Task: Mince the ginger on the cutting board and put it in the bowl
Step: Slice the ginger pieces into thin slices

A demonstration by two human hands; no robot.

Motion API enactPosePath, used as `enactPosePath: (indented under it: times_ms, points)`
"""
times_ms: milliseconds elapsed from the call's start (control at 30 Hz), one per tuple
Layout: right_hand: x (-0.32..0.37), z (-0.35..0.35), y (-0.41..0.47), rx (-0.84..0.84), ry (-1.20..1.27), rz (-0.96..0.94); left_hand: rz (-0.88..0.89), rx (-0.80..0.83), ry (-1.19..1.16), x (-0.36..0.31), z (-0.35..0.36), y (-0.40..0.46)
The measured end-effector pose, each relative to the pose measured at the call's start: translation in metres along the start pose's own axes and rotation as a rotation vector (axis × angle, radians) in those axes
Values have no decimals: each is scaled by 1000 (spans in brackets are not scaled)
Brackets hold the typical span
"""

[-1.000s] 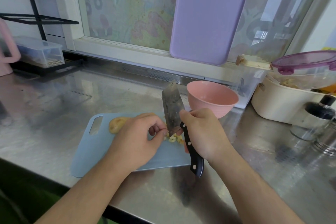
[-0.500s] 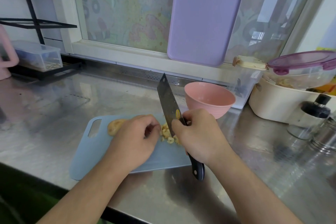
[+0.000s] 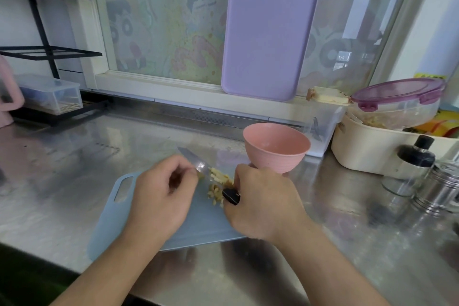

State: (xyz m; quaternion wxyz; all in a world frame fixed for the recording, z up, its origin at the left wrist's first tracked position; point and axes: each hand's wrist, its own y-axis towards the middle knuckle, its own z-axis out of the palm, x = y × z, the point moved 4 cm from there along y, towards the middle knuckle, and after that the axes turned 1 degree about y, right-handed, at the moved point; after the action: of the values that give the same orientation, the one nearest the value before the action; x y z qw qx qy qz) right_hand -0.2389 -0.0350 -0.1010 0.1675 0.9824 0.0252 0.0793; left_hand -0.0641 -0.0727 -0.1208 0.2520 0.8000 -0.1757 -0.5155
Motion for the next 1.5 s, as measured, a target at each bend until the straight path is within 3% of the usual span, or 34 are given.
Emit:
enactPosePath:
  times_ms: [67,133,267,500,600,733,800,933,1067,1133,1233,1300,1400,1500]
  points:
    - [0,0,0,9,-18,-19,140,52,29,-24,-5,9]
    - [0,-1,0,11,-17,-38,226,235,117,-39,1,22]
    - [3,-3,-1,14,-23,-66,128,645,421,-37,25,38]
    - [1,-2,-1,24,-2,-70,14,812,583,-31,45,49]
    - [-1,-3,-1,42,13,-64,-14,773,532,-27,48,54]
    - [-3,-7,0,39,2,-51,-88,482,320,-23,34,66]
    - [-3,-8,-1,39,-1,-53,-97,431,354,-20,30,69]
    - [-2,-6,-1,30,-20,-75,-35,634,559,-19,39,67]
    - [-2,-6,-1,18,-38,-101,-56,751,588,-13,52,66]
    - [-2,-7,-1,21,-32,-110,-99,727,492,-14,52,68]
    - [-3,-8,0,10,-19,-115,-187,514,275,-19,37,77]
    - [-5,-8,0,4,-22,-116,-161,444,355,-19,28,82]
    - [-6,-6,0,8,-28,-120,-107,616,585,-14,35,76]
    - [-4,-5,0,20,-48,-134,-111,727,572,-6,43,69]
